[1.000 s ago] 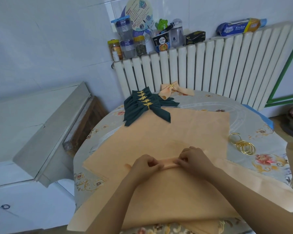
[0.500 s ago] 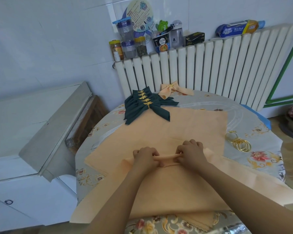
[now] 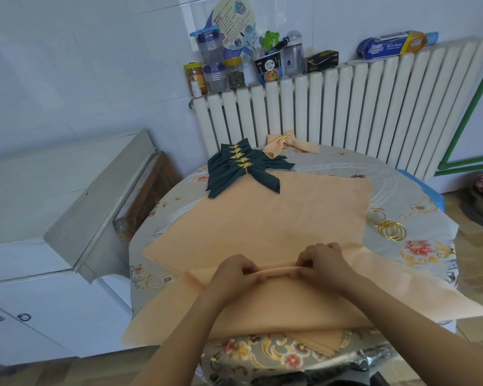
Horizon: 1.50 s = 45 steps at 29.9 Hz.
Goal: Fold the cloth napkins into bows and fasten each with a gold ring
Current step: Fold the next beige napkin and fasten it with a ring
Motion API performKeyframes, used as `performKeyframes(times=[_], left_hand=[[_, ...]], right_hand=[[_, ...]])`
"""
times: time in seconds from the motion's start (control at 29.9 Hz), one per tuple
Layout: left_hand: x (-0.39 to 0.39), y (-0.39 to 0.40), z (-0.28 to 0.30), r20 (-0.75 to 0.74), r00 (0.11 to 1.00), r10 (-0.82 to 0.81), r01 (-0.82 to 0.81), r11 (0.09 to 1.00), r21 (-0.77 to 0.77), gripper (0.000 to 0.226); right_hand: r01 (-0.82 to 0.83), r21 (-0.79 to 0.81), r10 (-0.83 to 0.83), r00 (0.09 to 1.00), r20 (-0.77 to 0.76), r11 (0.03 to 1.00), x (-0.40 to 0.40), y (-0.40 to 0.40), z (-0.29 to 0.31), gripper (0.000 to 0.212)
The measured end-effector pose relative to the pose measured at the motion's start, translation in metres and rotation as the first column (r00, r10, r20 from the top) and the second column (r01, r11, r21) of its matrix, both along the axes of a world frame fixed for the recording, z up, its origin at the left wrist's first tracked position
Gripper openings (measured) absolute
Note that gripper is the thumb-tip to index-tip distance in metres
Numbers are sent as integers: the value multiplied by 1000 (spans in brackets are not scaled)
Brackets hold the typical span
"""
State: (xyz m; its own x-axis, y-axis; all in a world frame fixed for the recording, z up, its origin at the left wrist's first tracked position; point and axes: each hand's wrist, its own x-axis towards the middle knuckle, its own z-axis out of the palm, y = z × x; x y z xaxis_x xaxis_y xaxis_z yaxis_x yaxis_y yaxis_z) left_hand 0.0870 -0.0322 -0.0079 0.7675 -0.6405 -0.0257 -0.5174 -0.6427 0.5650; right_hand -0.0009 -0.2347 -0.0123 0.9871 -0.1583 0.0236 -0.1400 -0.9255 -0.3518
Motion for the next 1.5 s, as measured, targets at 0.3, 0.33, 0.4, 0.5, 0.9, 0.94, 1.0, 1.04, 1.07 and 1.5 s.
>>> performKeyframes(times=[0.3,0.33,0.4,0.5,0.9,0.94,1.0,1.04,1.07,1.5], left_hand=[[-5,-8,-2,49,996,80,-84,994,74,18],[-5,-11,-1,92,992,82,-93,988,122,22],[-4,-15,1,144,986,82,-111,972,207,37],[-2,-16,5,67,995,70,-84,968,235,44],[-15,-7,5,397,918,11,-56,993,103,10],[-17,-4,4,376,927,-9,-29,995,95,8],[-19,4,2,316,948,-51,26,996,82,6],[-21,8,0,274,959,-73,51,995,86,5],[-22,12,-1,227,970,-92,72,993,93,4],[-30,4,-3,94,995,18,-28,994,102,40]], right_hand=[[122,55,-125,990,64,991,-10,6,-5,26],[134,20,-135,988,75,991,-10,6,-7,35],[149,-46,-146,987,61,988,-9,6,-9,45],[137,-53,-136,990,21,989,-7,6,-9,36],[53,-121,5,900,436,991,-12,7,-7,22],[23,-119,29,905,424,993,-15,6,-7,19],[-36,-115,70,949,307,993,-23,2,-4,10],[-67,-117,92,969,228,991,-27,2,-4,11],[-95,-117,114,979,170,989,-30,1,-5,16],[32,-57,-29,998,59,998,-27,13,-8,33]])
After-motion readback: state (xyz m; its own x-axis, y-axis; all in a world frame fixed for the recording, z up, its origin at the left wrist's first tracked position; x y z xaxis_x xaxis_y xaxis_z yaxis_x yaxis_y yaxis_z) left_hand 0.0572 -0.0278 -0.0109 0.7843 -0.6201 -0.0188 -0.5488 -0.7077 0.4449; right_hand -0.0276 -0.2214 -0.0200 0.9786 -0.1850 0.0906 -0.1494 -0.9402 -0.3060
